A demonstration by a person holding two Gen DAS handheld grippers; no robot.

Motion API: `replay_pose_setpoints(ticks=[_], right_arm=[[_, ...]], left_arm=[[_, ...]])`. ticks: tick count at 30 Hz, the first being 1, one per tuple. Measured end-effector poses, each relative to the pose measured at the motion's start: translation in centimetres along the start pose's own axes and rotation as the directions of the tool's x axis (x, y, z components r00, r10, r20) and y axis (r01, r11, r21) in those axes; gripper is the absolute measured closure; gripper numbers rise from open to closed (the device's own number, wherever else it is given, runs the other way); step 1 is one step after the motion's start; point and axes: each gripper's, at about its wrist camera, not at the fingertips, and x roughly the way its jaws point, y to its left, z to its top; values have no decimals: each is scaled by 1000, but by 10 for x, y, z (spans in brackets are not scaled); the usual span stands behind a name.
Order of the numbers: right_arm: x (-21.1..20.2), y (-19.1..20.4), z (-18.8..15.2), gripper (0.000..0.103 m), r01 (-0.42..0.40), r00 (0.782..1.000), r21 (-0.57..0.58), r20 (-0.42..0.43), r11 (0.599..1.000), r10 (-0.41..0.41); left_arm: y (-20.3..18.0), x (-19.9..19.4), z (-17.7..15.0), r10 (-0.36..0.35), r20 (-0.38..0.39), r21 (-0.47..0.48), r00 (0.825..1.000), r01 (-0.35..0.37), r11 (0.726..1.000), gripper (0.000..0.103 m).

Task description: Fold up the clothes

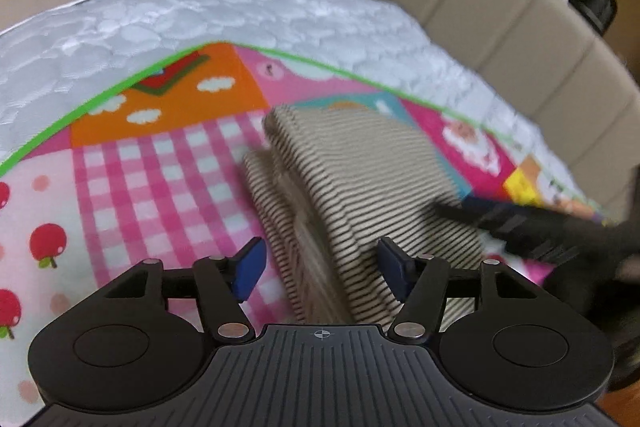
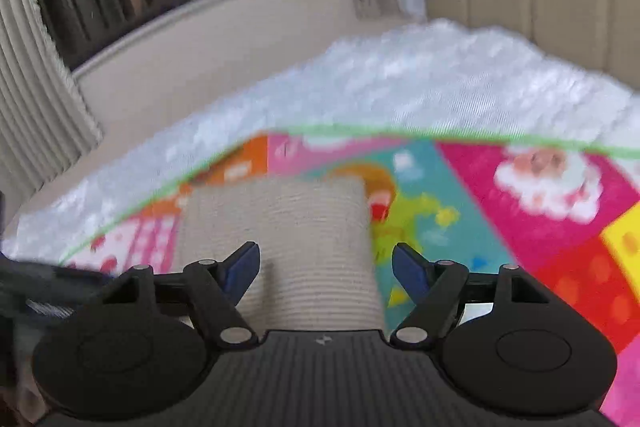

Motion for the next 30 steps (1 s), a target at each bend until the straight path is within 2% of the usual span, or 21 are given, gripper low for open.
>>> replay_pose_setpoints(ticks=[2,5,9,11,16,18,20,22,26,30], right_arm=[[4,3,1,31,38,999,-30,-12,999,-39],[31,3,-10,30,99,989,-87,-104,991,-108],[38,1,-7,27,100,988,-102,-111,990,-112],[27,3,-4,27,99,989,-113,-96,989,-110],[-9,21,-8,27,15,989,-159,-144,987,-38],[-5,32,-25,27,36,979,-244,-187,969,-84],[9,39,-45,19,61,968,-322,-212,945,-134],[21,42,-55,14,69,966,-355,-209,932,-151],[0,37,-35,14,30,984,-289,-158,957,-78],[-12,3,-8,14,-28,996,-40,-91,999,24]], left_arm=[[4,8,-2,1,-16,7,1000,-1,1000,34],[8,14,-1,-6,-26,16,1000,7,1000,32],[9,21,-2,2,-35,50,999,0,999,28],[11,23,-1,0,-35,54,999,2,999,25],[18,27,1,-34,-49,35,998,36,999,23],[18,27,2,-33,-49,42,998,35,998,22],[18,28,2,-32,-51,43,998,34,998,21],[18,28,2,-29,-56,43,998,32,999,20],[23,19,2,-16,-37,14,999,17,1000,21],[32,7,6,-36,7,-45,999,37,998,24]])
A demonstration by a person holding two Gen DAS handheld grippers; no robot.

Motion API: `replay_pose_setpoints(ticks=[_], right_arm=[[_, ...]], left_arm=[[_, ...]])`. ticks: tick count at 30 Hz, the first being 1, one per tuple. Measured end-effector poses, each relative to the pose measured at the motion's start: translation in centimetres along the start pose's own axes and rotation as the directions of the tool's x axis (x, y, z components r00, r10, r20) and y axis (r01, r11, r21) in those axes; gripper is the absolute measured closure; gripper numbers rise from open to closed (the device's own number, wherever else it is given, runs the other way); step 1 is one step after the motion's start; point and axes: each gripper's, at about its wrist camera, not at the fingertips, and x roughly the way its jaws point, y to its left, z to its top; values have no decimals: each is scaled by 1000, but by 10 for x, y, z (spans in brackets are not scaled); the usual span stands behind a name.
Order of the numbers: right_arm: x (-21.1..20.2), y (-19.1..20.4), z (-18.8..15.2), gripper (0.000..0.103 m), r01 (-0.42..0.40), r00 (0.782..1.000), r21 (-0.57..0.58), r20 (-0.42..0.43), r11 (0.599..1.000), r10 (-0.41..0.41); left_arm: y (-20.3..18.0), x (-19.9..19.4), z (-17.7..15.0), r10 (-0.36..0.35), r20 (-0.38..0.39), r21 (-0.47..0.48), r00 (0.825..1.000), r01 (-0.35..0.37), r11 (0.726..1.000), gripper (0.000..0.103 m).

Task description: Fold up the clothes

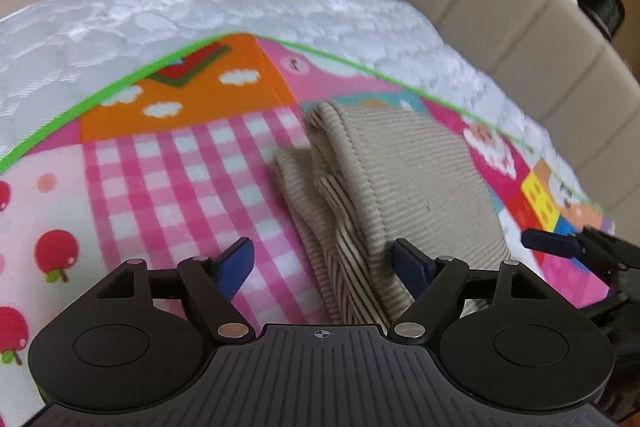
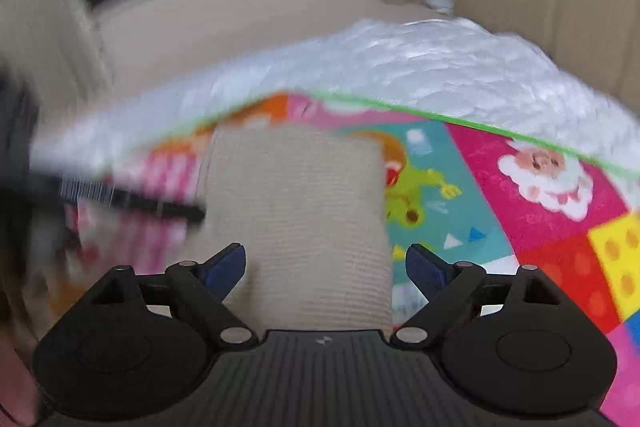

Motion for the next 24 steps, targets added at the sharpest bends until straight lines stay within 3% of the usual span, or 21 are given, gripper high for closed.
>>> replay_pose_setpoints(ticks=[4,7,10,15,19,24], right_arm=[[13,-36,11,14,-54,998,196,30,979,49],[24,-50,4,14,-96,995,268,14,959,96],[33,-47,-2,14,-94,995,241,-21,966,102],[49,-35,-10,16,-90,991,161,-79,983,104],[52,-32,-13,19,-119,987,171,-87,978,135],[58,-26,-11,22,-132,986,175,-82,976,147]], left_arm=[[2,6,-1,-122,-40,-87,992,119,989,17],[-8,19,-4,-131,-89,-85,987,124,989,15],[-17,32,-7,-105,-120,-79,987,96,992,12],[-24,40,-11,-94,-102,-82,990,86,993,8],[-26,38,-14,-93,-83,-58,992,89,994,18],[-13,37,-13,-149,-73,-100,986,142,985,30]])
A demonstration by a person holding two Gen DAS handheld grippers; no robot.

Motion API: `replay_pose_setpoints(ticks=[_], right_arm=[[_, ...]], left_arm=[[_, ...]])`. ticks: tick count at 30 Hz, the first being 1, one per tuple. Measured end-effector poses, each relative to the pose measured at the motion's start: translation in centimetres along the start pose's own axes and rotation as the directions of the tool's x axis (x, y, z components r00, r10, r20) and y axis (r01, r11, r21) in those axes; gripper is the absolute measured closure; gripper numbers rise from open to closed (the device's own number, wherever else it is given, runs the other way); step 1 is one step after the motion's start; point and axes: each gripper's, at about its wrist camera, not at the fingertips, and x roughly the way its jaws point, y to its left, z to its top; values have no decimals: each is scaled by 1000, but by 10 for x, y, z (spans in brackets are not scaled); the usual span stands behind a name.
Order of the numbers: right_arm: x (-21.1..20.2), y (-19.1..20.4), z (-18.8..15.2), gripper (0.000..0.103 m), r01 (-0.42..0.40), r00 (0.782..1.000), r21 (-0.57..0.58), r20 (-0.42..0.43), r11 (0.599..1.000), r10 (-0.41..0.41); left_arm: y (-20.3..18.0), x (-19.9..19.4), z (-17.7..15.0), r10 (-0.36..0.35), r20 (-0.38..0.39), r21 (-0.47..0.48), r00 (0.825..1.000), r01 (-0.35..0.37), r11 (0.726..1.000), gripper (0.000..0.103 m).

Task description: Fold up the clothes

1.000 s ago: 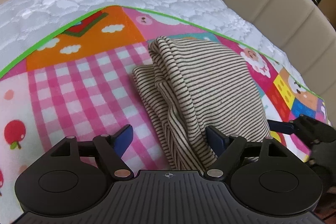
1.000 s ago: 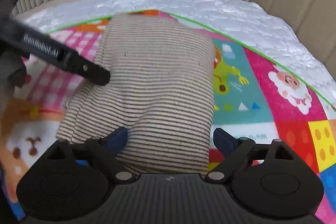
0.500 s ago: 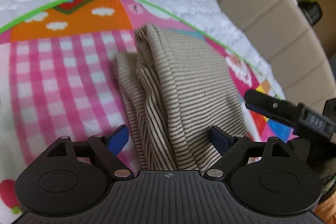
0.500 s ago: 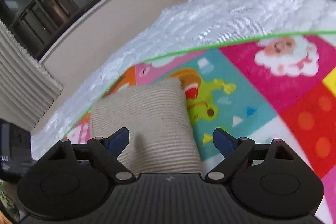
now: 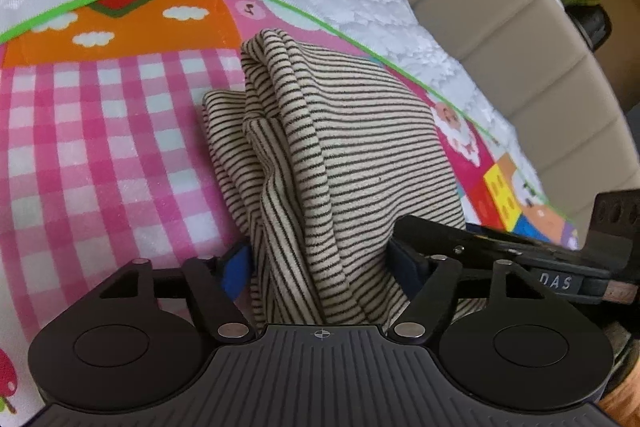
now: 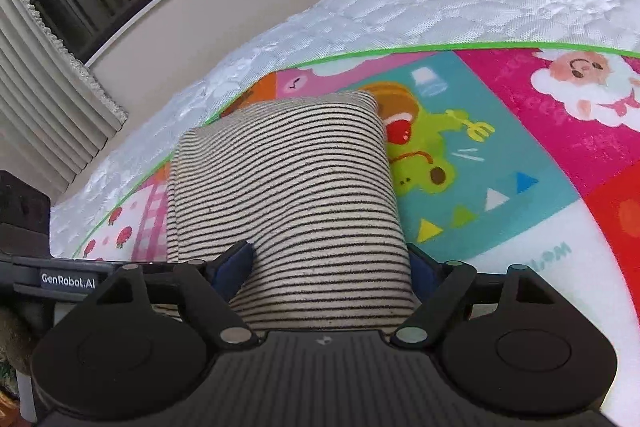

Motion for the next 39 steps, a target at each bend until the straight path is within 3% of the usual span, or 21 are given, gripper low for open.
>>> replay_pose_setpoints(ticks=[6,15,18,25,29,31,34,39], right_arm=[[31,31,21,22,-34,999,-41,11,999,34],[96,96,42,22,-56,997,-100,42,993,61],[100,99,43,22,-50,997,-123,53,991,57],[59,96,36,20,-22,995,-208,92,978,43],[33,122,15,29,7,987,-359,155,933,52],[38,136,1,29,-1,992,-432,116,902,57],[61,146,-25,28,54,997,-518,69,854,-21],[71,157,-48,25,135,991,-660,109,739,-83]], left_arm=[[24,-17,13,-19,34,-52,999,21,998,34],[88,-61,45,105,149,-137,983,-85,987,32],[101,-65,49,108,171,-199,979,-73,977,31],[96,-76,53,123,194,-171,973,-89,981,30],[95,-81,56,132,216,-163,968,-97,982,30],[94,-82,56,130,219,-164,967,-95,982,30],[94,-85,57,133,224,-164,965,-97,982,31],[87,-97,56,165,264,-146,950,-129,981,32]])
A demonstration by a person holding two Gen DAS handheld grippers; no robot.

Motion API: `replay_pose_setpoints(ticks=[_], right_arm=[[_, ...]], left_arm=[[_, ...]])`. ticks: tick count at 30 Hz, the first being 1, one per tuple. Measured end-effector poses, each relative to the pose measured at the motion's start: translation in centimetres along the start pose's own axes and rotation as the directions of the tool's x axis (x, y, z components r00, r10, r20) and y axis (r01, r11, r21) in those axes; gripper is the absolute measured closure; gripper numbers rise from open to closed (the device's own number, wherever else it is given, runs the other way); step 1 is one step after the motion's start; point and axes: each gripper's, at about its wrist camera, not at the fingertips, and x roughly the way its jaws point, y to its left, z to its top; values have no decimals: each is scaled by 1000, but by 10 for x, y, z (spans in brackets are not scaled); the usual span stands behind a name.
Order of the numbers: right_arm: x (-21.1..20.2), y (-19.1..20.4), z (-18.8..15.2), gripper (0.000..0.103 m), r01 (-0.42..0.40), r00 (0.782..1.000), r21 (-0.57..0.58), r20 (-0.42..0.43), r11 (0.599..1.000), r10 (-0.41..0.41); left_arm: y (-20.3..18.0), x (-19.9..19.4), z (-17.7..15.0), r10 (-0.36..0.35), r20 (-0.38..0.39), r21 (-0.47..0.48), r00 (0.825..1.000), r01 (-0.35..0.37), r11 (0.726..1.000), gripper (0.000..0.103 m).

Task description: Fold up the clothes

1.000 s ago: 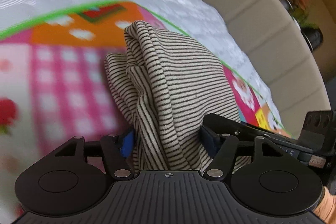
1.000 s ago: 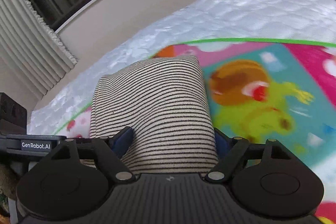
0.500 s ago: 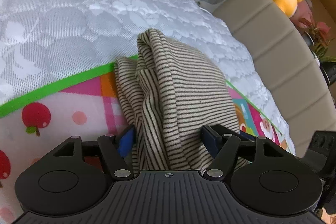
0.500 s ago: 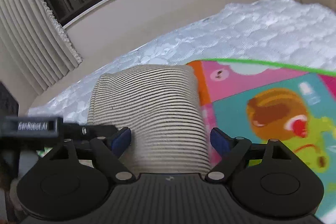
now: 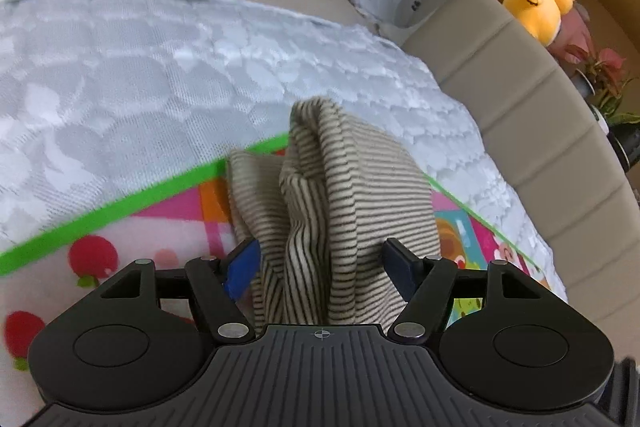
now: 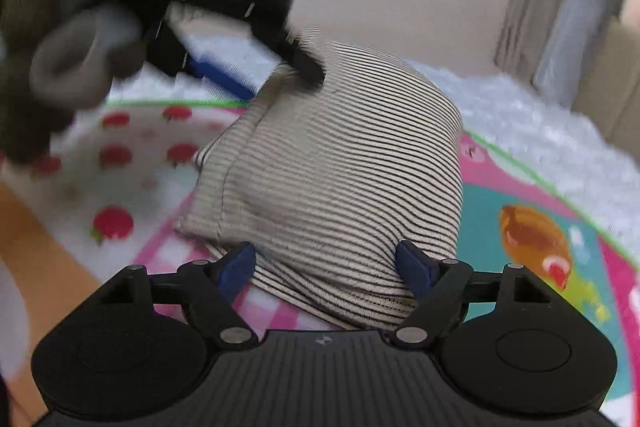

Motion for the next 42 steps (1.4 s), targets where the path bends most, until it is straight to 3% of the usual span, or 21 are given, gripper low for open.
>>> replay_pose_setpoints(ticks=[3,6,8,9,12,14,17,20,22,24,26,29,31,33,34,38,42], right_arm=[[1,-5,4,23,-28,1000,12,-8,1000,28],[-7,-20,15,23,-87,996,65,-5,994,87],[-23,-46,31,23,-152,988,152,47,977,147],[-29,-59,39,23,-175,984,193,75,965,163],[-29,-96,64,25,-150,984,302,136,941,113],[-12,-113,79,37,-108,988,350,141,930,62],[23,-125,90,46,-83,992,418,119,905,36],[66,-134,90,45,-79,997,499,50,863,62],[92,-136,79,41,-95,991,551,-25,829,130],[98,-143,69,39,-133,984,642,-9,755,181],[89,-151,68,47,-194,974,695,51,692,222],[65,-139,79,48,-256,966,613,134,748,221],[67,-134,79,49,-194,980,561,78,805,182],[77,-129,75,49,-82,995,489,-3,868,95],[78,-126,74,41,-50,998,454,-10,889,61],[54,-105,79,39,0,1000,343,17,939,-6],[11,-76,66,35,-67,996,254,78,965,49]], left_arm=[[-14,-20,6,-9,133,85,991,-2,996,33],[-28,-19,14,-148,193,131,970,124,984,34],[-30,-6,14,-192,158,145,969,170,975,35],[-26,3,12,-173,127,139,977,155,978,35],[-13,24,7,-107,49,113,993,101,988,47],[-6,31,8,-87,23,94,996,85,992,47],[-5,31,8,-89,9,103,996,88,991,47],[-3,30,7,-94,-3,117,996,93,989,47],[0,29,6,-102,-9,103,995,103,989,47],[3,30,6,-104,-15,96,994,105,990,47],[5,33,7,-102,-19,92,995,104,990,47],[7,32,8,-111,-21,83,994,113,990,46],[11,31,9,-117,-21,71,993,118,990,45],[14,31,10,-127,-24,55,992,129,990,46],[13,33,9,-134,-28,54,991,135,989,47],[8,35,6,-131,-31,86,991,133,987,50],[13,35,7,-144,-27,52,989,146,988,51]])
